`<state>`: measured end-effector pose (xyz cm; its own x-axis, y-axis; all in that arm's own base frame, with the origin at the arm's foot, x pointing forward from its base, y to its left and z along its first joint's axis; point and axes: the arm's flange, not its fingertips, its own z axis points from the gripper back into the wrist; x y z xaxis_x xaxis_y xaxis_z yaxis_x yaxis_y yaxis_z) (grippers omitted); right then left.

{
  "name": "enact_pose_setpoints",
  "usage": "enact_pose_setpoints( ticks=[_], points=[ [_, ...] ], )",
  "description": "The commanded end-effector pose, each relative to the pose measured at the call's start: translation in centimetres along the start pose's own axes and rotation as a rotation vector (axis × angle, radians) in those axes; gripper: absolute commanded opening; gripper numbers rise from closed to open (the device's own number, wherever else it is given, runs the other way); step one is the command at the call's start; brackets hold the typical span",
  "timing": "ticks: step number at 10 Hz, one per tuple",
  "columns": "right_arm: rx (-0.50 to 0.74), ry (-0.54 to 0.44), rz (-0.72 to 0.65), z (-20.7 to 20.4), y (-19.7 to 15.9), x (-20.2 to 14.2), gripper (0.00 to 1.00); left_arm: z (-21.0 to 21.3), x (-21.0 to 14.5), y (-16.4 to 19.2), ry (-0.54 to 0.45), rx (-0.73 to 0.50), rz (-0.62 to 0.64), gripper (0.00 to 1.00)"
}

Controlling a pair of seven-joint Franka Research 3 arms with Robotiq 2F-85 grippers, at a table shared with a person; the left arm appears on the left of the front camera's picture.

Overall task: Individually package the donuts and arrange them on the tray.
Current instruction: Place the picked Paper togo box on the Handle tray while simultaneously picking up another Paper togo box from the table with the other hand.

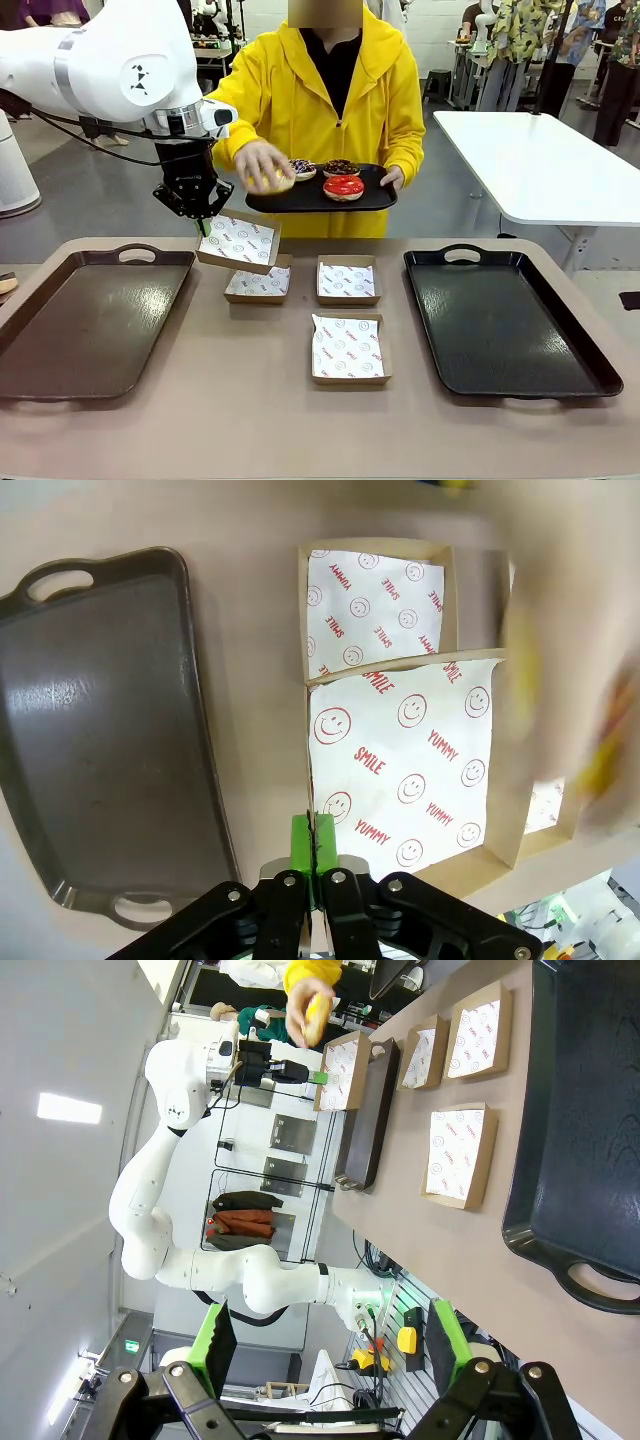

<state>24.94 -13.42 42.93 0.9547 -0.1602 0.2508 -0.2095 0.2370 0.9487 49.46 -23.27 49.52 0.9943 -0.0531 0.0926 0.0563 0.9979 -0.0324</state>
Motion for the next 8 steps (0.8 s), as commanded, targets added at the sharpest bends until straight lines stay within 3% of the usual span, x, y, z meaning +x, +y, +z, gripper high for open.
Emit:
enact_pose_setpoints(
  ticks=[1, 8],
  points=[
    [0.012, -0.004, 0.012, 0.09, 0.07, 0.06, 1.00, 0.16, -0.52, 0.15, -0.004, 0.004, 0.017, 0.00],
    [0.012, -0.004, 0.012, 0.09, 0.07, 0.06, 1.00, 0.16, -0.52, 0.15, -0.004, 0.004, 0.017, 0.00]
  ],
)
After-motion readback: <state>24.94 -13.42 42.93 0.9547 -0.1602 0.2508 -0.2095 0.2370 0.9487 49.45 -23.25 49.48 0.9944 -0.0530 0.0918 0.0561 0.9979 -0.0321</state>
